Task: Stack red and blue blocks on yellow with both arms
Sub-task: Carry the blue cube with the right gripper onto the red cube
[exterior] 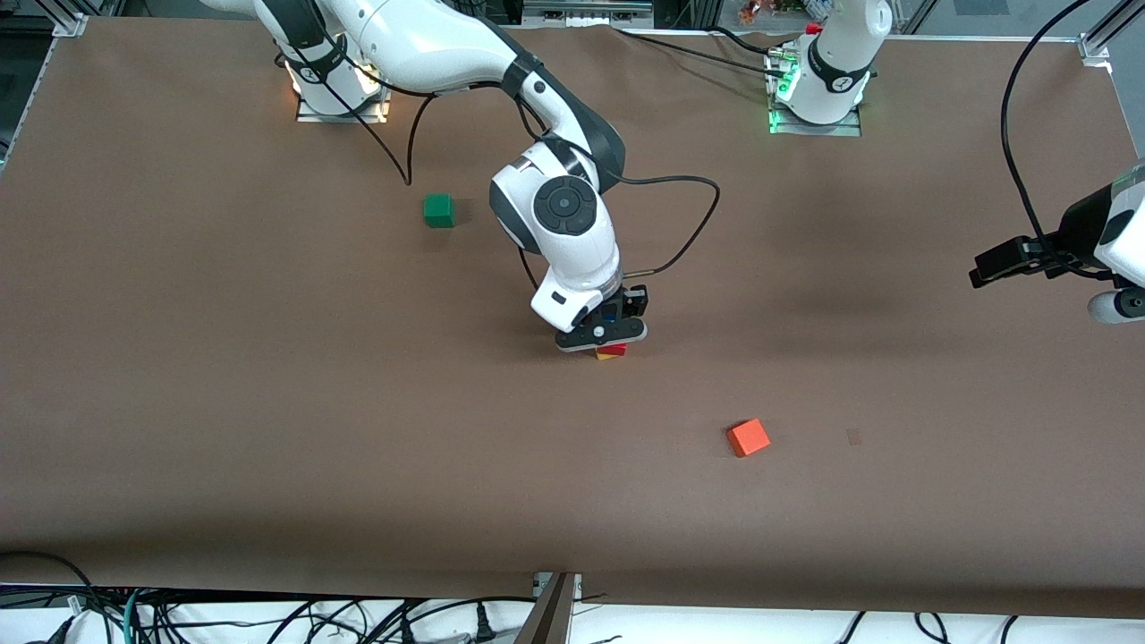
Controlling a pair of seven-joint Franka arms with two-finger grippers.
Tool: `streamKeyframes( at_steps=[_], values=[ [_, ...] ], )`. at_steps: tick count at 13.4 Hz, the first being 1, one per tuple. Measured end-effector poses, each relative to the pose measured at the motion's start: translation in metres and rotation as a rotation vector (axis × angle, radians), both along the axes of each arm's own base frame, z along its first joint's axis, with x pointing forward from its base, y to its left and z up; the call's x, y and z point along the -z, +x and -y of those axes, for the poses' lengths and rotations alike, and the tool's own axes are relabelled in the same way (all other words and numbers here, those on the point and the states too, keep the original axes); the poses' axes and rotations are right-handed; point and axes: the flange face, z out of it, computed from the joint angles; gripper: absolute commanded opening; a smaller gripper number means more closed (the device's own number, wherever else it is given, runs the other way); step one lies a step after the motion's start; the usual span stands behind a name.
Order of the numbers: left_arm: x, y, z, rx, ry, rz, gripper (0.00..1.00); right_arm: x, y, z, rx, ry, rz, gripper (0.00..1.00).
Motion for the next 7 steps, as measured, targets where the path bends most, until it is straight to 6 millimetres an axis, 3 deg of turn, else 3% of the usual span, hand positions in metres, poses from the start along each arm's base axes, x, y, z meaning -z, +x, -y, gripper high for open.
streamKeyframes(
  at_steps=[2, 6, 7],
  values=[
    [0.0002, 0.0001, 0.0000, 0.000, 0.000, 0.000, 1.00, 0.0011, 0.0018, -0.0003, 0.001, 0.007, 0.012, 0.39],
    [0.0003, 0.0001, 0.0000, 0.000, 0.000, 0.000, 1.00, 0.0014, 0.0020, -0.0001, 0.001, 0.007, 0.013, 1.00],
    [0.0003, 0.0001, 0.0000, 0.000, 0.000, 0.000, 1.00, 0.0013, 0.0022, 0.0003, 0.002, 0.006, 0.012, 1.00]
  ],
)
